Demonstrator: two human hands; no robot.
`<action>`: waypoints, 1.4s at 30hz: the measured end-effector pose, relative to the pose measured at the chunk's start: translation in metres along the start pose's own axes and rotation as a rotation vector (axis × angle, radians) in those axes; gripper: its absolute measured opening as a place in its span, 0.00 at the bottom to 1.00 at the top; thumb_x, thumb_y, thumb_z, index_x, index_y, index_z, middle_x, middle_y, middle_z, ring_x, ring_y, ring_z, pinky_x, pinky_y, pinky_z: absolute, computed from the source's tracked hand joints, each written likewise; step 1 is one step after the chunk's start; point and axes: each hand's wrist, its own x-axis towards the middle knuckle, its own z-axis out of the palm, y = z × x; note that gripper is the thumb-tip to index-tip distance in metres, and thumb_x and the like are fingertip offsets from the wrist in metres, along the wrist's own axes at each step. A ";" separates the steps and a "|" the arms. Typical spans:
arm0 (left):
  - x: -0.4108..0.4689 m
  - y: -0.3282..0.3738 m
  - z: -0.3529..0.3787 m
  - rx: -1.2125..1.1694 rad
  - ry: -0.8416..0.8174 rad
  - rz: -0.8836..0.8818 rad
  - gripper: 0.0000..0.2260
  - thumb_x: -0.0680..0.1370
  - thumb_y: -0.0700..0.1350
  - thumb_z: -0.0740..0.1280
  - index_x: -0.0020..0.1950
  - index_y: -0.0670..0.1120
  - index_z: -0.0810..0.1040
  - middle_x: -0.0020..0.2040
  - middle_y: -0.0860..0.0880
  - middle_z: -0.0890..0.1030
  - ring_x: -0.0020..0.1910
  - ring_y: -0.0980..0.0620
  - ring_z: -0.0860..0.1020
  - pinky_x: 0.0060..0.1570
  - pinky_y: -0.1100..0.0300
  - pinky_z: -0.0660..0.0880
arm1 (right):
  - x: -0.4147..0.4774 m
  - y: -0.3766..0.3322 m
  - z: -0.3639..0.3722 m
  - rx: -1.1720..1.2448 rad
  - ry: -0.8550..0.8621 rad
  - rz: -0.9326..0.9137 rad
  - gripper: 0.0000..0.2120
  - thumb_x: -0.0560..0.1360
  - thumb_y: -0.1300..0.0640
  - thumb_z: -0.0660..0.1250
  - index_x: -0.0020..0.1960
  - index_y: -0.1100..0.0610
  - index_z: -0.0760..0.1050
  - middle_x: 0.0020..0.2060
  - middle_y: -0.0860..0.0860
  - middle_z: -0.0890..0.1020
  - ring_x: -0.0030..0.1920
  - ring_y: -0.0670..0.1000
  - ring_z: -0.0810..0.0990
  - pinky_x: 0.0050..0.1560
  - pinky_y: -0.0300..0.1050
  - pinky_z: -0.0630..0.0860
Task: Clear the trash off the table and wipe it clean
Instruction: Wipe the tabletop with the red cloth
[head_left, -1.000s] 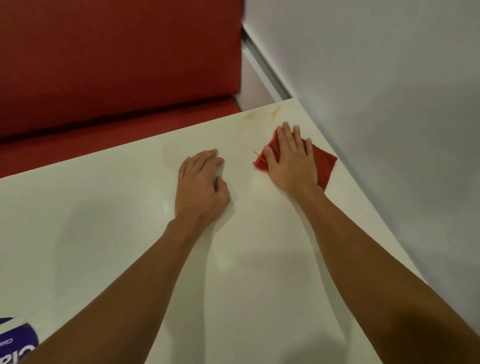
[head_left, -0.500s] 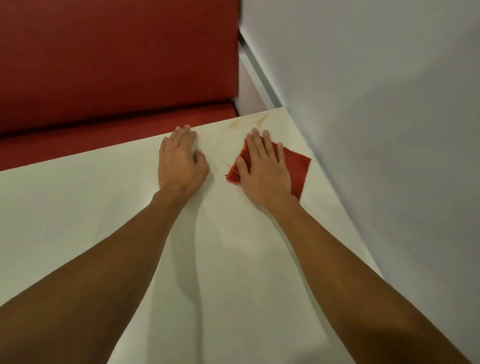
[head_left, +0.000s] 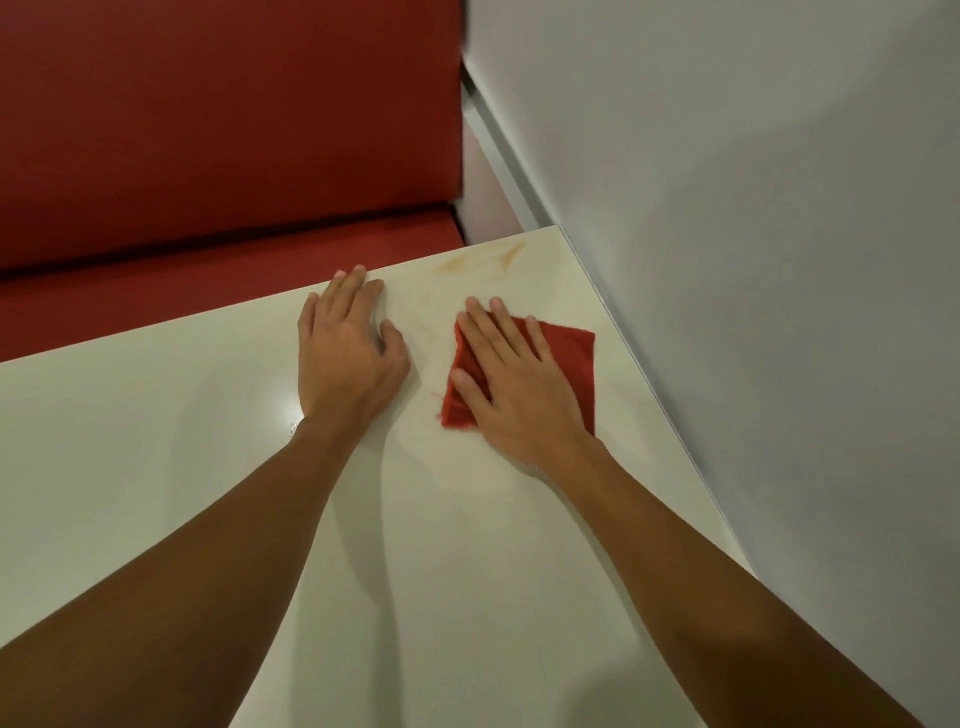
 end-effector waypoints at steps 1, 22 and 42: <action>0.000 0.000 0.000 0.006 -0.001 0.006 0.25 0.81 0.50 0.59 0.78 0.46 0.70 0.82 0.48 0.66 0.82 0.49 0.59 0.82 0.48 0.51 | -0.009 0.007 -0.001 0.002 -0.007 -0.019 0.32 0.87 0.38 0.45 0.86 0.51 0.46 0.85 0.45 0.46 0.84 0.47 0.40 0.84 0.57 0.48; 0.001 -0.002 0.003 0.008 -0.025 0.010 0.27 0.81 0.50 0.56 0.80 0.47 0.69 0.83 0.47 0.63 0.84 0.49 0.56 0.83 0.45 0.49 | 0.108 0.030 0.000 0.010 0.060 0.540 0.35 0.85 0.38 0.42 0.85 0.56 0.44 0.85 0.52 0.48 0.85 0.52 0.43 0.84 0.58 0.43; -0.001 -0.006 0.000 -0.032 -0.023 0.056 0.25 0.81 0.47 0.61 0.79 0.45 0.70 0.83 0.46 0.64 0.84 0.47 0.57 0.83 0.45 0.48 | 0.025 0.021 0.001 -0.055 0.037 0.261 0.31 0.87 0.39 0.43 0.86 0.51 0.44 0.85 0.46 0.47 0.84 0.47 0.42 0.84 0.54 0.45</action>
